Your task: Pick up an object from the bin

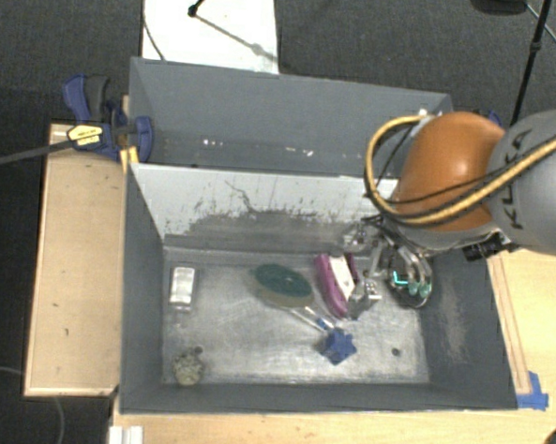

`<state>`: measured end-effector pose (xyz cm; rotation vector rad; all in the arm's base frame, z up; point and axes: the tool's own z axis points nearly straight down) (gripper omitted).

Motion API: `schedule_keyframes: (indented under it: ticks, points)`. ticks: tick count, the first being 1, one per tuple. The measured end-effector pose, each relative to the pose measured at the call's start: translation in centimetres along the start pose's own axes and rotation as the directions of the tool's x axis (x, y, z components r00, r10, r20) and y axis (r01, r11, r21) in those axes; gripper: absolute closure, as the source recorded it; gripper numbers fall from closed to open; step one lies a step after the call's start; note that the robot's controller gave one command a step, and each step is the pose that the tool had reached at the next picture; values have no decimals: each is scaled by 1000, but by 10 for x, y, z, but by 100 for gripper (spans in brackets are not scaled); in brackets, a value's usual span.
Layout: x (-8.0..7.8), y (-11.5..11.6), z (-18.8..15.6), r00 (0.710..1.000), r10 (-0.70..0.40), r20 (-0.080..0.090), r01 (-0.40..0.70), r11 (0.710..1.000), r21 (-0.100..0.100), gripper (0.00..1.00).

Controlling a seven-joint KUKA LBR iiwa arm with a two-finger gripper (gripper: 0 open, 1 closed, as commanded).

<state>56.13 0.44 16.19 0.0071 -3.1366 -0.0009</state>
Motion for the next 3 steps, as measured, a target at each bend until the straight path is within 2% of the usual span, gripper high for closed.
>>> schedule_keyframes:
  ticks: [1,2,3]
  points:
    - [-14,37,74,954,301,1,-301,954,-2,0]
    - [-14,36,72,954,301,4,-301,954,-1,100]
    - [10,98,-57,964,267,12,-267,964,-6,100]
